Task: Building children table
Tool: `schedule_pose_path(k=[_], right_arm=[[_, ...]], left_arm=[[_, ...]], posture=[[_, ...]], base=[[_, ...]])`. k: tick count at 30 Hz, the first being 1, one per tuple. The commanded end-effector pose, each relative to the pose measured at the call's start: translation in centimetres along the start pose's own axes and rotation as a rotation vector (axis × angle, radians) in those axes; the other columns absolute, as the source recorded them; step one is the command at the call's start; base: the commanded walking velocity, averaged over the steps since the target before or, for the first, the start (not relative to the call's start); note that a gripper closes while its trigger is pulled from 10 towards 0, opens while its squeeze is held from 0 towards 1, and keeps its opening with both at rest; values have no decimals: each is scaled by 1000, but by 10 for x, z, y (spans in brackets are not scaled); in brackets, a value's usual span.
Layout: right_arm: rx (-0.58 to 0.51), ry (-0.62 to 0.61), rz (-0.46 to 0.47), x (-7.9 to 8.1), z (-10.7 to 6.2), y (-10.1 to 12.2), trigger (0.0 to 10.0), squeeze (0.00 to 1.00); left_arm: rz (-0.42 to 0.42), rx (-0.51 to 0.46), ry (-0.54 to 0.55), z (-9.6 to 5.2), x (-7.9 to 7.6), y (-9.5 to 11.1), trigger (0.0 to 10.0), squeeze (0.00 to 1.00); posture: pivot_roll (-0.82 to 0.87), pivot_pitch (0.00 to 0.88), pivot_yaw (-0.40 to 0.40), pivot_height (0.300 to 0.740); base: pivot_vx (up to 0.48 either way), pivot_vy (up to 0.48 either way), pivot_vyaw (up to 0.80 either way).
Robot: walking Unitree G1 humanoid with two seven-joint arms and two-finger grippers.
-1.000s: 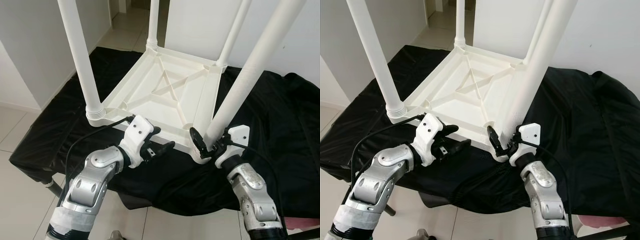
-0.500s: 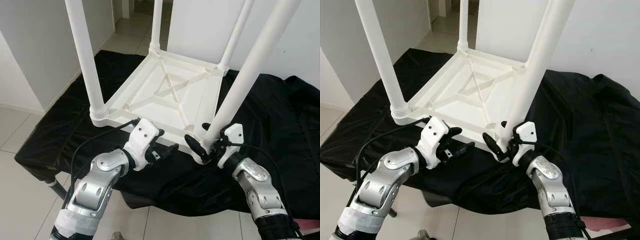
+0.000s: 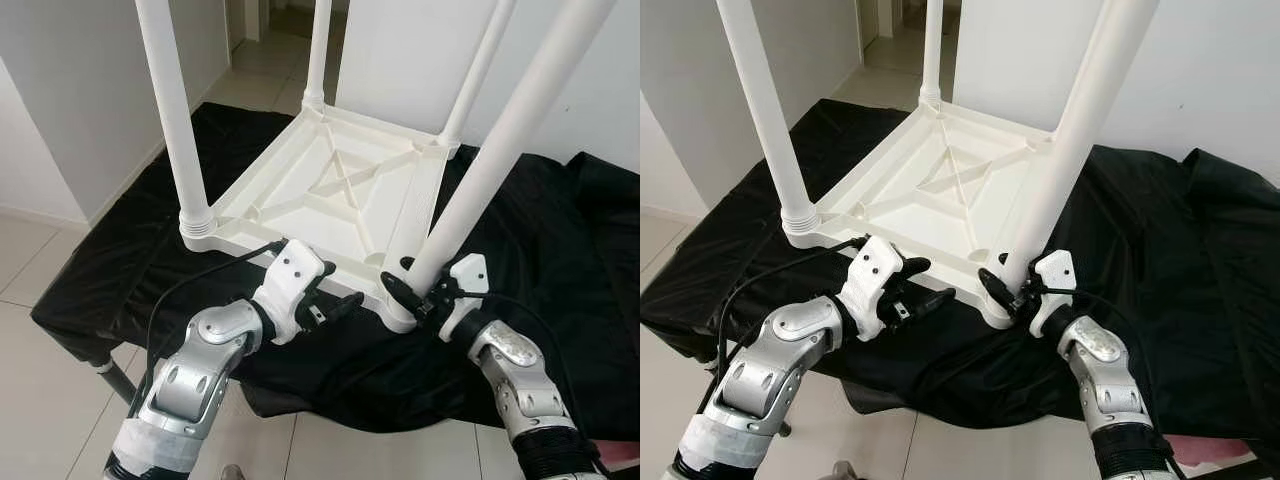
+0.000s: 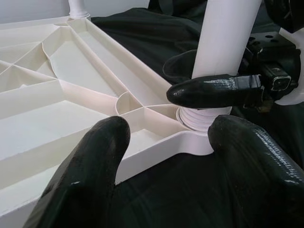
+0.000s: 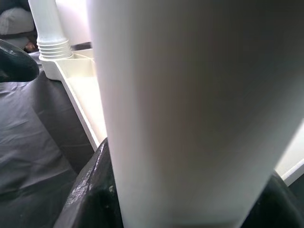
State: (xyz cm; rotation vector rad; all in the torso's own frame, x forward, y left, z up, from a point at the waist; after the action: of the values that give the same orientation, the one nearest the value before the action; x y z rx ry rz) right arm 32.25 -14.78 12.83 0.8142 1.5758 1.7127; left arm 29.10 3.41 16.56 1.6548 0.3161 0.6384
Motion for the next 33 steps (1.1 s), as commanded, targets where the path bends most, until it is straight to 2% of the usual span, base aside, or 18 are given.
schedule_pose_path(k=[1, 9, 13, 16, 18, 19, 21, 26, 33], right_arm=[[29, -23, 10, 0, -2, -8, 10000, 0], [21, -123, 11, -4, 1, -8, 10000, 0], [-23, -338, 98, 0, 6, -6, 10000, 0], [-5, -385, 110, 2, 7, -9, 10000, 0], [13, -544, 113, -2, 4, -17, 10000, 0], [13, -544, 113, -2, 4, -17, 10000, 0], [11, -639, 143, -1, 2, -22, 10000, 0], [-6, -631, 155, 8, 8, -20, 10000, 0], [-32, -593, 109, 8, 10, -9, 10000, 0]], left_arm=[[17, -1, 29, 2, 1, 2, 10000, 0], [16, -2, 26, 2, 0, 2, 10000, 0], [14, -8, 35, 4, 1, 2, 10000, 0], [14, -9, 39, 5, 2, 2, 10000, 0], [15, -13, 47, 5, 3, 2, 10000, 0], [15, -13, 47, 5, 3, 2, 10000, 0], [16, -17, 55, 5, 4, 3, 10000, 0], [11, -20, 61, 4, 3, 2, 10000, 0], [12, -14, 57, 3, 3, 1, 10000, 0]], posture=[[32, 0, -64, 740], [29, 0, -68, 740], [34, 0, -84, 740], [38, 0, -93, 740], [44, 0, -102, 740], [44, 0, -102, 740], [53, 0, -108, 740], [54, 0, -105, 740], [50, 0, -103, 740]], base=[[0, 0, 0], [0, 0, 0], [0, 0, 0], [0, 0, 0], [0, 0, 0], [0, 0, 0], [0, 0, 0], [0, 0, 0], [0, 0, 0]])
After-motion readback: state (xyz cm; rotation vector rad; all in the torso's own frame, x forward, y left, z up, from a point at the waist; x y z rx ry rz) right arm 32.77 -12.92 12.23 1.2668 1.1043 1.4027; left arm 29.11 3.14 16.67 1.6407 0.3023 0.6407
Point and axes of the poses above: a point about 5 cm out from each wrist's last joint towards the gripper, its own z axis pointing out of the wrist towards the gripper, its own y axis along the axis of the wrist's last joint, x = y × z, the point moved 4 cm from there along z, pointing out of the wrist towards the gripper, and after that the axes turned 5 degrees about z, right-handed, at the moved point
